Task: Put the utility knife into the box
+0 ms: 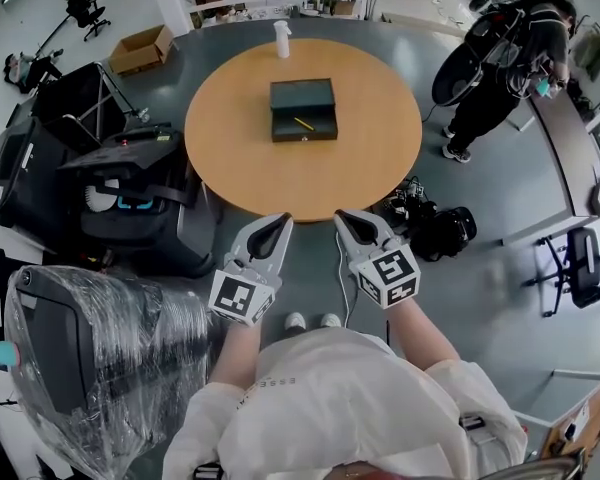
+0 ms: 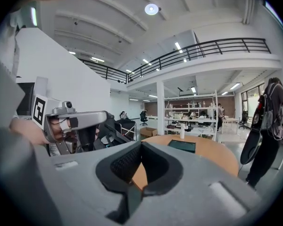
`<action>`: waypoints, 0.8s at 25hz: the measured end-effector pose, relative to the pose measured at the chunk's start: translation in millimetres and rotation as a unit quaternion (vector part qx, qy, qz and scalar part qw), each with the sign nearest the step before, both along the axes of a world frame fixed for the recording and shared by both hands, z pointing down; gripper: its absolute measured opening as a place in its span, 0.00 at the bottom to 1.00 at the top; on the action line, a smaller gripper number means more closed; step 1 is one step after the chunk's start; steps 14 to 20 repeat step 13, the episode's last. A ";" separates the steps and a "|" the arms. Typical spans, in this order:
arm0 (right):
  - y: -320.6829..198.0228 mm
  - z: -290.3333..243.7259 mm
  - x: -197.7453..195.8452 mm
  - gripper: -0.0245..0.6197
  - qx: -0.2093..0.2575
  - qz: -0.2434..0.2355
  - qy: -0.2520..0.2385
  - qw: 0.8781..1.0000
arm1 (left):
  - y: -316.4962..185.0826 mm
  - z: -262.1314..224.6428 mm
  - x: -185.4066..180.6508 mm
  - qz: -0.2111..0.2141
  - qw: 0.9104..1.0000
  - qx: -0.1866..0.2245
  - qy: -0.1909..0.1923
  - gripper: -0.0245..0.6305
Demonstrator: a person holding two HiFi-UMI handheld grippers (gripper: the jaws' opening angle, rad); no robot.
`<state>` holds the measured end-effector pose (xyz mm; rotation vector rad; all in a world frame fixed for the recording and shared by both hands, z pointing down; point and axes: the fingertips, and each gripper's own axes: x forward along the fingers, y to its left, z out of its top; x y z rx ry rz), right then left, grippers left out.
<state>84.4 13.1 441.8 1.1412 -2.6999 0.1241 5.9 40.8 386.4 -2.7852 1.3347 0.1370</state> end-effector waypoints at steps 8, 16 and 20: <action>2.5 3.8 0.9 0.03 0.000 0.004 0.011 1.000 | 1.3 14.4 4.2 -0.005 0.999 0.012 -0.053 0.06; 3.3 1.9 3.7 0.03 0.006 0.007 0.011 1.000 | 3.2 13.8 11.1 0.007 0.999 0.015 -0.050 0.06; 3.3 1.9 3.7 0.03 0.006 0.007 0.011 1.000 | 3.2 13.8 11.1 0.007 0.999 0.015 -0.050 0.06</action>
